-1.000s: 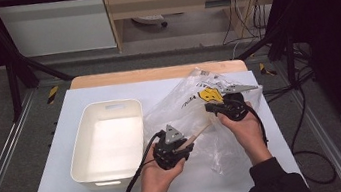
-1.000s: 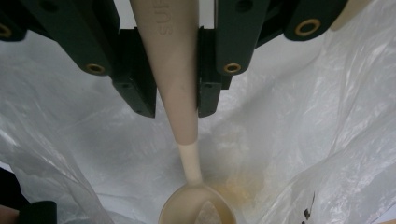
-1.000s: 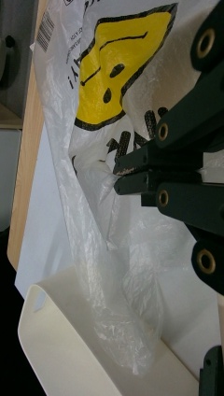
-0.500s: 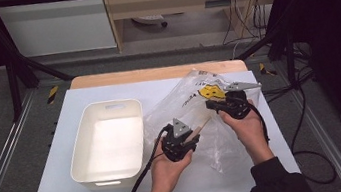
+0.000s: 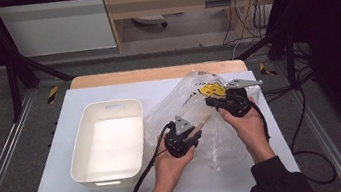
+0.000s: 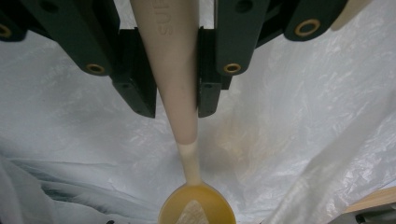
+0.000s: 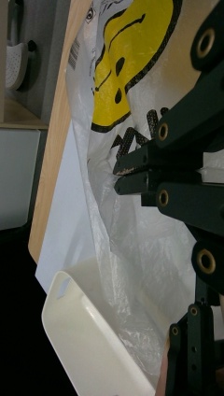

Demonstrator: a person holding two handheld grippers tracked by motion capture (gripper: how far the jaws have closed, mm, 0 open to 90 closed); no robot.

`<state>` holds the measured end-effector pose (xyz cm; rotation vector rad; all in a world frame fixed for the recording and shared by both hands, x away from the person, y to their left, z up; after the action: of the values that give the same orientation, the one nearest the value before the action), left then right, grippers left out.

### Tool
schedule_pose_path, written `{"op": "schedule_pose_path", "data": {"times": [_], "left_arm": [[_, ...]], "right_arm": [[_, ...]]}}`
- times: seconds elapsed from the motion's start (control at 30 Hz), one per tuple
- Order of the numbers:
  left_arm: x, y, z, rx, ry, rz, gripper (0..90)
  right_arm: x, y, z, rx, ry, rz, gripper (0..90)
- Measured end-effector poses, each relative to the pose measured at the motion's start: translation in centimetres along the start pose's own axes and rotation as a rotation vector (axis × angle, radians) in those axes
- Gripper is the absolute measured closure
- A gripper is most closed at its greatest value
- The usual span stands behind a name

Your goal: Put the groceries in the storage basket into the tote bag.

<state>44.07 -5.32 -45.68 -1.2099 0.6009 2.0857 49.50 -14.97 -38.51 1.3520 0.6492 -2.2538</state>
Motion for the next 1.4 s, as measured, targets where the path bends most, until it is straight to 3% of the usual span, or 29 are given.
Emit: {"op": "schedule_pose_path", "data": {"times": [0.27, 0.7, 1.03, 1.4], "left_arm": [[-0.4, 0.1, -1.1, 0.001, 0.036, -0.01, 68.7], [-1.8, 0.1, -3.3, -0.029, 0.068, -0.067, 68.7], [-2.0, -0.1, -4.4, -0.033, 0.073, -0.066, 68.7], [-0.8, -0.4, -5.9, -0.044, 0.036, -0.084, 68.8]], "right_arm": [[-1.2, -0.5, 0.2, -0.013, 0.019, 0.009, 90.0], [-1.4, -0.6, 0.1, -0.016, 0.019, 0.011, 90.0], [-1.3, -0.7, 0.1, -0.019, 0.018, 0.009, 90.0], [-1.5, -0.8, 0.2, -0.021, 0.026, 0.009, 90.0]]}}
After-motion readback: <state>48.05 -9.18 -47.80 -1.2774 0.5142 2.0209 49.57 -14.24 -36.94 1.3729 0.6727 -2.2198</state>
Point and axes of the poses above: each handheld gripper's, and its own axes: z roughly backward along the jaws, x roughly out of its underside, y roughly to its right, the point moved 9 cm from there along -z, roughly forward along the jaws, and after that the axes turned 3 degrees about y, right-handed, at the moved point
